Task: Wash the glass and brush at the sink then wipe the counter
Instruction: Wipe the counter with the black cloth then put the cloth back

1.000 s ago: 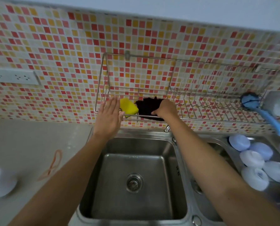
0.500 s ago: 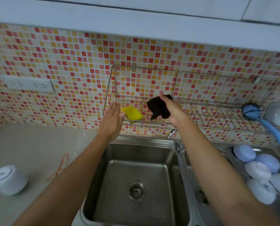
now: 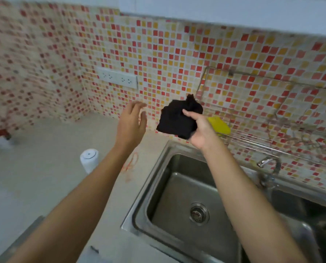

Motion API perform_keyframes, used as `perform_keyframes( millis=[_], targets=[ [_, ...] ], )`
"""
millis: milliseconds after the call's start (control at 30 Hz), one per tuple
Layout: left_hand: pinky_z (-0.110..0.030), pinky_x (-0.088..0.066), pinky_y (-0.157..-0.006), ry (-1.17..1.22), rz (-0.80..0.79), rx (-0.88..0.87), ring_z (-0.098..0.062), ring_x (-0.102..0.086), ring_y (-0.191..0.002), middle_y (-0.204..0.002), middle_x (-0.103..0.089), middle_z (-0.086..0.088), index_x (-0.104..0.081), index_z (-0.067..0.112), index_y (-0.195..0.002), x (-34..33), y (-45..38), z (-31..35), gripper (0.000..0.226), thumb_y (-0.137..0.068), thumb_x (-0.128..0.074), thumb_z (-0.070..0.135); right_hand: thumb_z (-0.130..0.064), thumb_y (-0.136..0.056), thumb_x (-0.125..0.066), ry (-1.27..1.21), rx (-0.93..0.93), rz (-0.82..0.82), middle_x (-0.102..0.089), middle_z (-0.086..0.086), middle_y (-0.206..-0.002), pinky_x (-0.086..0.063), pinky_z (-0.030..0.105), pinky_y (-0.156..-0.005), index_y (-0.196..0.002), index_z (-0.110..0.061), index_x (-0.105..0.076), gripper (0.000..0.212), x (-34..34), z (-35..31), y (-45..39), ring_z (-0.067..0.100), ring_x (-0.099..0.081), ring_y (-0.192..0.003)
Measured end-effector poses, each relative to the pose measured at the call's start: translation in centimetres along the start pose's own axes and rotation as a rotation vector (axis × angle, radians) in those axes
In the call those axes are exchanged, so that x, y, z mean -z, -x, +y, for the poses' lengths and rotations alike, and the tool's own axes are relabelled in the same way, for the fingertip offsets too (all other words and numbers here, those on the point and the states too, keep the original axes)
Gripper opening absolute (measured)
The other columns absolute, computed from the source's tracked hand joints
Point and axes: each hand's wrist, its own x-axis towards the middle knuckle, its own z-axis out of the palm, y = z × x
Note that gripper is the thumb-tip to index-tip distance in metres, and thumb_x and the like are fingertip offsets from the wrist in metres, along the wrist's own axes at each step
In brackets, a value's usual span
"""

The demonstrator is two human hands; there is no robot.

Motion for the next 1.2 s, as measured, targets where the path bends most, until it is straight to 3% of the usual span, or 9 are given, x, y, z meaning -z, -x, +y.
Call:
perform_keyframes(
  millis=[167,267,467,533,633,767,867,933,1200],
  targets=[
    [-0.025,-0.039,-0.1,-0.077,0.144,0.242,-0.023,-0.05,-0.117,-0.123,-0.054,-0.013,-0.06,0.006,-0.117,4.0,5.8,-10.1,0.026,-0.094,-0.049,0.006,-0.011,-0.084,-0.067,0.16,-0.186,0.06,-0.065,0.014,-0.118,-0.052,0.044,-0.091,-0.118,-0.007,-0.059,0.035,-1.7,10.1,-4.4,0.028,-0.063,-0.107],
    [-0.022,-0.03,-0.106,-0.042,0.182,0.453,-0.026,-0.045,-0.123,-0.127,-0.05,-0.016,-0.053,0.004,-0.125,4.9,10.3,-15.2,0.032,-0.094,-0.05,0.015,-0.01,-0.082,-0.07,0.232,-0.191,0.196,-0.064,0.013,-0.12,-0.053,0.047,-0.09,-0.124,-0.008,-0.056,0.045,-1.0,15.7,-7.0,0.028,-0.063,-0.106],
    [-0.032,-0.023,-0.115,0.078,-0.19,0.818,-0.023,-0.025,-0.142,-0.154,-0.027,-0.01,-0.021,0.01,-0.149,4.1,17.0,-23.0,0.1,-0.075,-0.076,0.05,-0.01,-0.095,-0.052,0.813,0.157,0.249,-0.053,-0.008,-0.121,-0.04,0.032,-0.102,-0.141,-0.023,-0.041,0.049,-0.7,24.3,-11.6,0.013,-0.05,-0.115],
    [-0.035,-0.026,-0.116,0.099,-0.297,0.828,-0.02,-0.028,-0.141,-0.153,-0.029,-0.006,-0.02,0.011,-0.149,3.2,17.8,-24.9,0.113,-0.065,-0.082,0.053,0.002,-0.091,-0.048,1.077,0.311,0.163,-0.05,-0.011,-0.129,-0.037,0.025,-0.101,-0.145,-0.024,-0.036,0.061,-0.6,26.5,-12.9,0.009,-0.048,-0.117],
    [-0.025,-0.035,-0.105,0.211,-0.338,0.789,-0.007,-0.041,-0.128,-0.144,-0.04,0.007,-0.026,0.022,-0.145,1.9,18.5,-26.6,0.113,-0.056,-0.088,0.053,0.012,-0.079,-0.05,1.479,0.442,0.05,-0.049,0.007,-0.14,-0.038,0.039,-0.107,-0.145,-0.024,-0.038,0.076,1.4,30.1,-14.7,0.027,-0.048,-0.126],
    [-0.024,-0.044,-0.1,0.328,-0.253,0.836,-0.008,-0.05,-0.124,-0.141,-0.045,0.009,-0.027,0.03,-0.142,0.1,18.4,-27.7,0.109,-0.055,-0.09,0.046,-0.011,-0.089,-0.051,1.956,0.331,-0.036,-0.032,0.015,-0.153,-0.015,0.049,-0.118,-0.149,-0.023,-0.031,0.064,3.2,33.1,-13.9,0.031,-0.026,-0.143],
    [-0.005,-0.039,-0.09,0.329,-0.222,0.848,0.0,-0.049,-0.118,-0.135,-0.048,0.014,-0.029,0.033,-0.139,-0.8,17.5,-28.1,0.102,-0.058,-0.091,0.04,-0.055,-0.096,-0.026,2.033,0.31,-0.058,-0.021,0.003,-0.157,-0.005,0.051,-0.119,-0.152,-0.029,-0.018,0.062,2.8,34.6,-12.0,0.024,-0.014,-0.147],
    [-0.007,-0.039,-0.088,0.321,-0.21,0.869,0.0,-0.05,-0.115,-0.13,-0.049,0.016,-0.032,0.033,-0.137,-1.4,16.9,-28.2,0.095,-0.062,-0.089,0.037,-0.069,-0.093,-0.013,2.06,0.278,-0.09,-0.015,-0.003,-0.157,-0.002,0.053,-0.118,-0.151,-0.033,-0.016,0.068,1.7,35.9,-10.8,0.023,-0.01,-0.147],
    [-0.009,-0.039,-0.089,0.326,-0.219,0.803,0.0,-0.051,-0.114,-0.127,-0.05,0.017,-0.033,0.037,-0.132,-3.3,14.7,-29.1,0.089,-0.063,-0.088,0.034,-0.053,-0.099,-0.01,2.105,0.231,-0.066,-0.01,-0.003,-0.16,-0.001,0.059,-0.114,-0.15,-0.042,-0.007,0.052,-0.4,35.5,-16.8,0.023,-0.006,-0.148]
  ],
)
